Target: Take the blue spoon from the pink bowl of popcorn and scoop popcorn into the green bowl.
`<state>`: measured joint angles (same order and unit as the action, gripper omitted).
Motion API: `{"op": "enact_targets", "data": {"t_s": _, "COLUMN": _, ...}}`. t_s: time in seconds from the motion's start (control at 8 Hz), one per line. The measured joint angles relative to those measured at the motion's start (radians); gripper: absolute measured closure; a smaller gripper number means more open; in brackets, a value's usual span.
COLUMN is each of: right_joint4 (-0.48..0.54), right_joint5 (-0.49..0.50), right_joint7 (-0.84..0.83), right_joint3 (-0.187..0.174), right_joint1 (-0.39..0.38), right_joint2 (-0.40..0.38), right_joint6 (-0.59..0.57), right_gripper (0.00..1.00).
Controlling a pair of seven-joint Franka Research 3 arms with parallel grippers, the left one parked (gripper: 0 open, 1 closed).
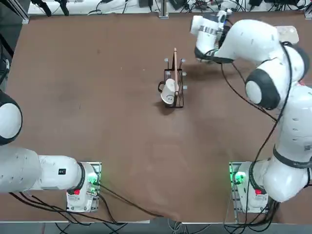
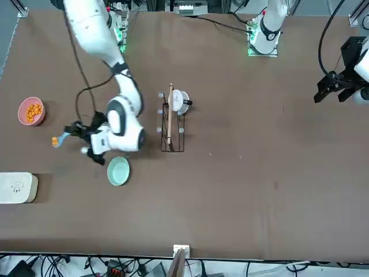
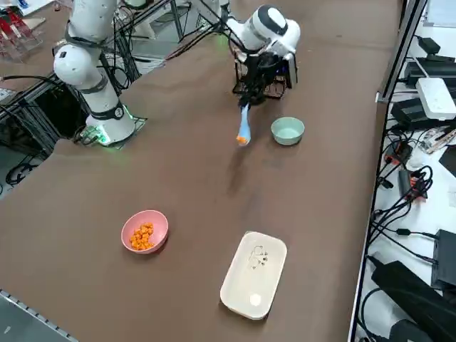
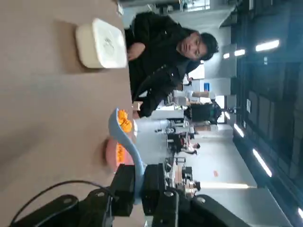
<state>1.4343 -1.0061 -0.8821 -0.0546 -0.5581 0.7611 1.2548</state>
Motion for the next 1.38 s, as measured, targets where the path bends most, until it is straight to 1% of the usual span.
{"op": "enact_targets", "data": {"t_s": 0.25, "right_joint4": -0.128, "right_joint5": 0.002, "right_joint7": 0.000, "right_joint3": 0.000, "right_joint1": -0.063, "right_joint2": 0.070, "right_joint6": -0.002, "right_gripper": 0.89}}
{"op": "enact_targets", "data": {"t_s": 0.5, "right_joint4": -0.243, "right_joint5": 0.010, "right_joint7": 0.006, "right_joint3": 0.001, "right_joint1": -0.103, "right_joint2": 0.128, "right_joint6": 0.005, "right_gripper": 0.89}}
{"op": "enact_targets", "data": {"t_s": 0.75, "right_joint4": -0.281, "right_joint5": 0.022, "right_joint7": 0.008, "right_joint3": 0.005, "right_joint1": -0.129, "right_joint2": 0.152, "right_joint6": 0.050, "right_gripper": 0.89}}
{"op": "enact_targets", "data": {"t_s": 0.88, "right_joint4": -0.284, "right_joint5": 0.032, "right_joint7": 0.008, "right_joint3": 0.020, "right_joint1": -0.131, "right_joint2": 0.154, "right_joint6": 0.077, "right_gripper": 0.89}}
{"op": "enact_targets", "data": {"t_s": 1.0, "right_joint4": -0.295, "right_joint5": 0.064, "right_joint7": 0.008, "right_joint3": 0.032, "right_joint1": -0.130, "right_joint2": 0.156, "right_joint6": 0.098, "right_gripper": 0.89}}
{"op": "enact_targets", "data": {"t_s": 1.38, "right_joint4": -0.347, "right_joint5": 0.191, "right_joint7": 0.008, "right_joint3": 0.038, "right_joint1": -0.114, "right_joint2": 0.157, "right_joint6": 0.124, "right_gripper": 0.89}}
